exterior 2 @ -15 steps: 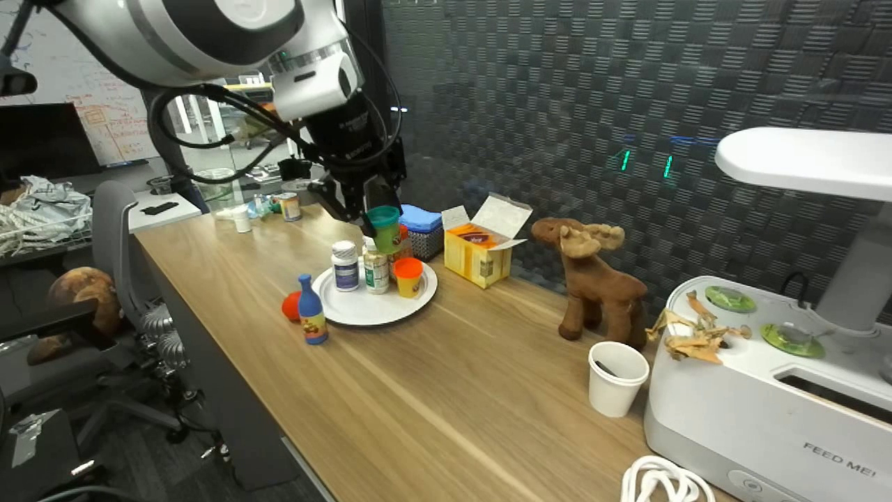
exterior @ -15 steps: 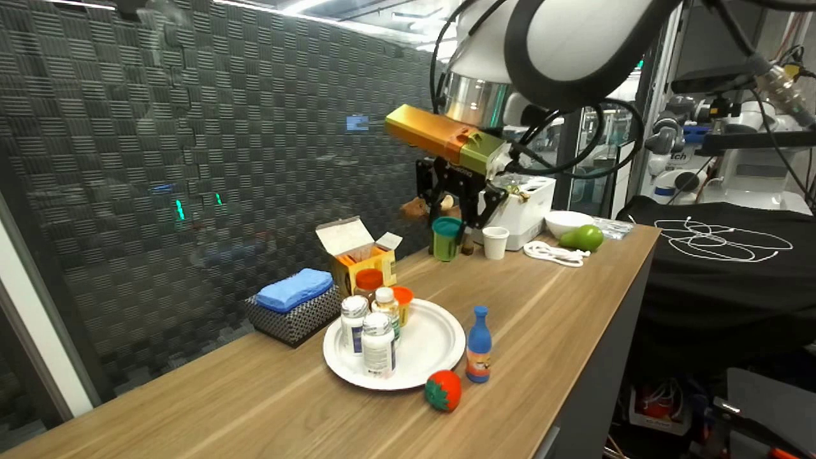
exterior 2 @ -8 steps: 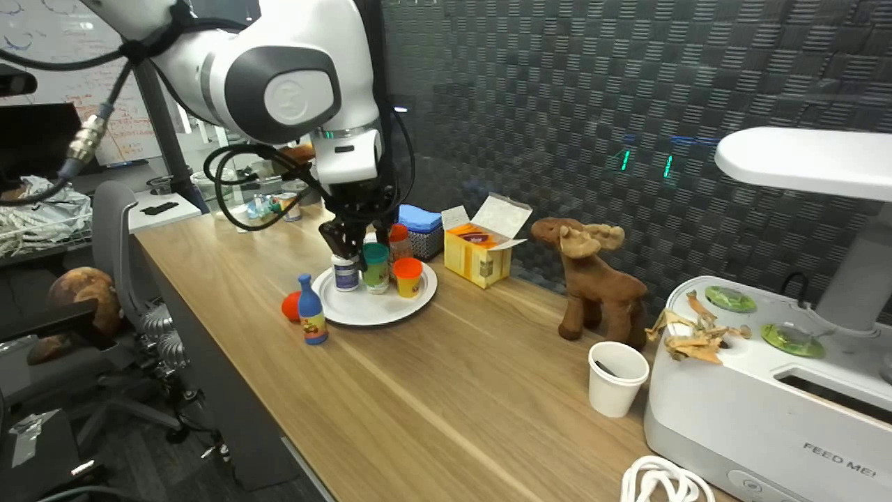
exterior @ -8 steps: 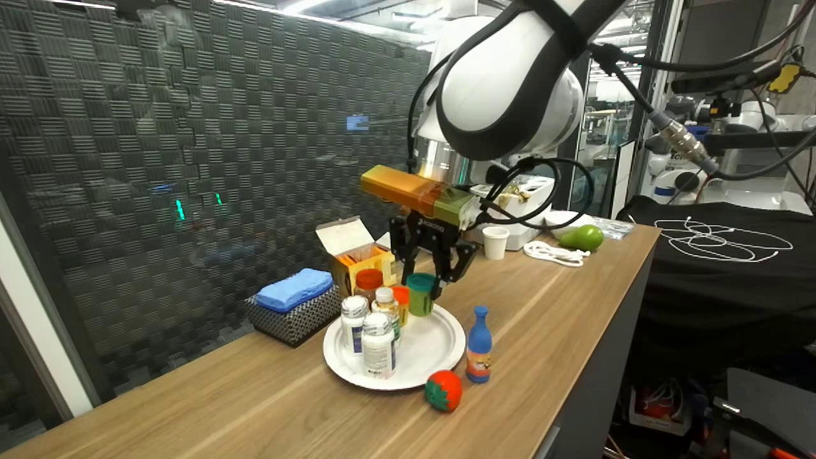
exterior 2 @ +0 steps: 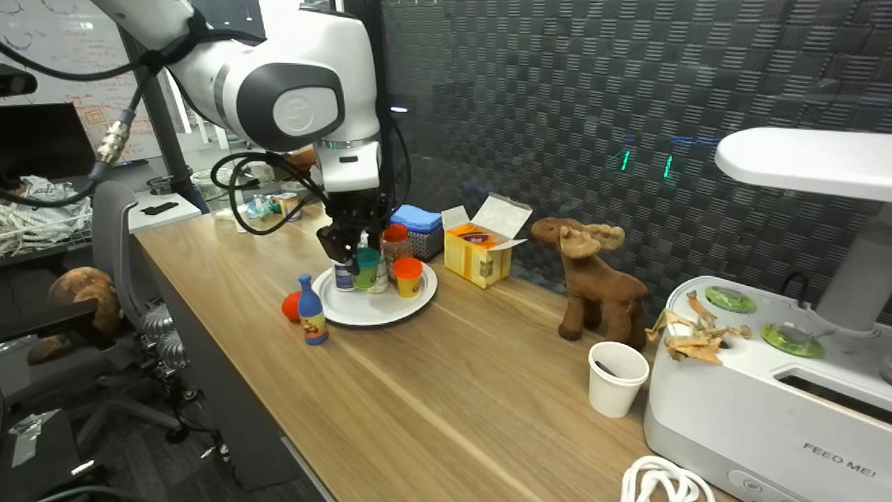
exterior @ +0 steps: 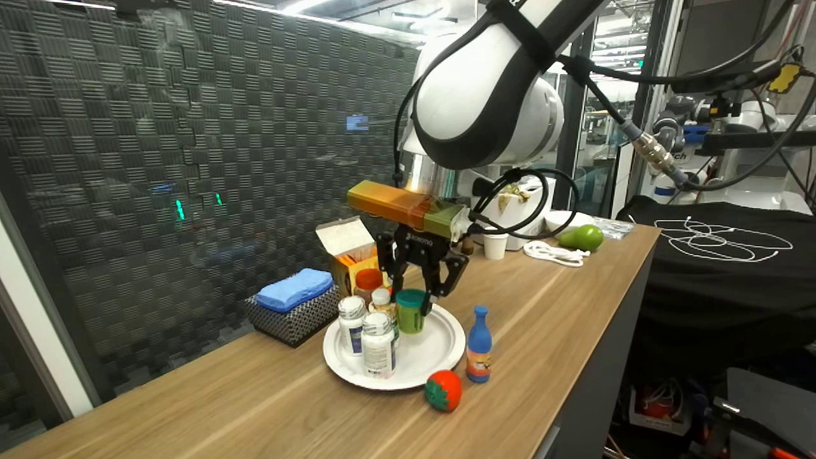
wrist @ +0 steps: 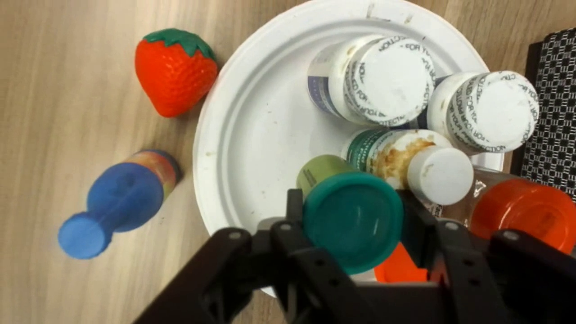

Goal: Gather all the objects surrounding the white plate and arrange them on the plate

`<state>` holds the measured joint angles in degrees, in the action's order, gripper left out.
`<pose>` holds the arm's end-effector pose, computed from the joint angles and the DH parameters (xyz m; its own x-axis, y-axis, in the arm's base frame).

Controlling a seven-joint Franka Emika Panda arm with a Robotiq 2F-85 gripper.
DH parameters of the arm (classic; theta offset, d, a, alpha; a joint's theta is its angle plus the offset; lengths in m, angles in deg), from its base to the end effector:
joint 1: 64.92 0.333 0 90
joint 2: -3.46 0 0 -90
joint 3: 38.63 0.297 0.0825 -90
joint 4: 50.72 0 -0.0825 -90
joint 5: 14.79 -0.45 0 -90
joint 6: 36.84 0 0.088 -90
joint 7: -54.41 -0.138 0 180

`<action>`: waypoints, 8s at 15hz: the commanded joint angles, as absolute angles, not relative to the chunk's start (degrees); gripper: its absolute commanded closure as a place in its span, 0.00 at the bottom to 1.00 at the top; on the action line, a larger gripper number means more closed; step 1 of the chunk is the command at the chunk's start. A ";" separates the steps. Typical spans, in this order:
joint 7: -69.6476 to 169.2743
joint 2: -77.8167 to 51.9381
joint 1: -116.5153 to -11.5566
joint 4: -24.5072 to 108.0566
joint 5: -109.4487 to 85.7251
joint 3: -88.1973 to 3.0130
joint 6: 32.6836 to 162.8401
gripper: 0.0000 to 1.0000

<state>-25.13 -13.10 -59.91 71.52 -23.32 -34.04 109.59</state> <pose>0.6188 0.1064 0.1854 0.2304 -0.9684 -0.0957 -0.9657 -0.2155 -0.1445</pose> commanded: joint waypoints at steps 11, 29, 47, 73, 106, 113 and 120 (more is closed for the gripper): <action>-28.60 -11.92 -56.60 72.15 -19.26 -38.37 109.71 0.72; -33.70 -17.06 -55.89 71.91 -14.83 -40.09 112.88 0.72; -40.18 -12.27 -50.61 75.95 -8.38 -44.25 119.44 0.00; -36.71 0.66 -49.61 85.26 4.30 -27.82 104.40 0.00; -36.83 -10.37 -49.50 83.89 1.35 -32.62 115.06 0.77; -37.55 -8.00 -48.18 84.13 1.50 -32.27 116.38 0.77; -37.16 -6.12 -48.55 82.95 1.30 -32.44 115.38 0.77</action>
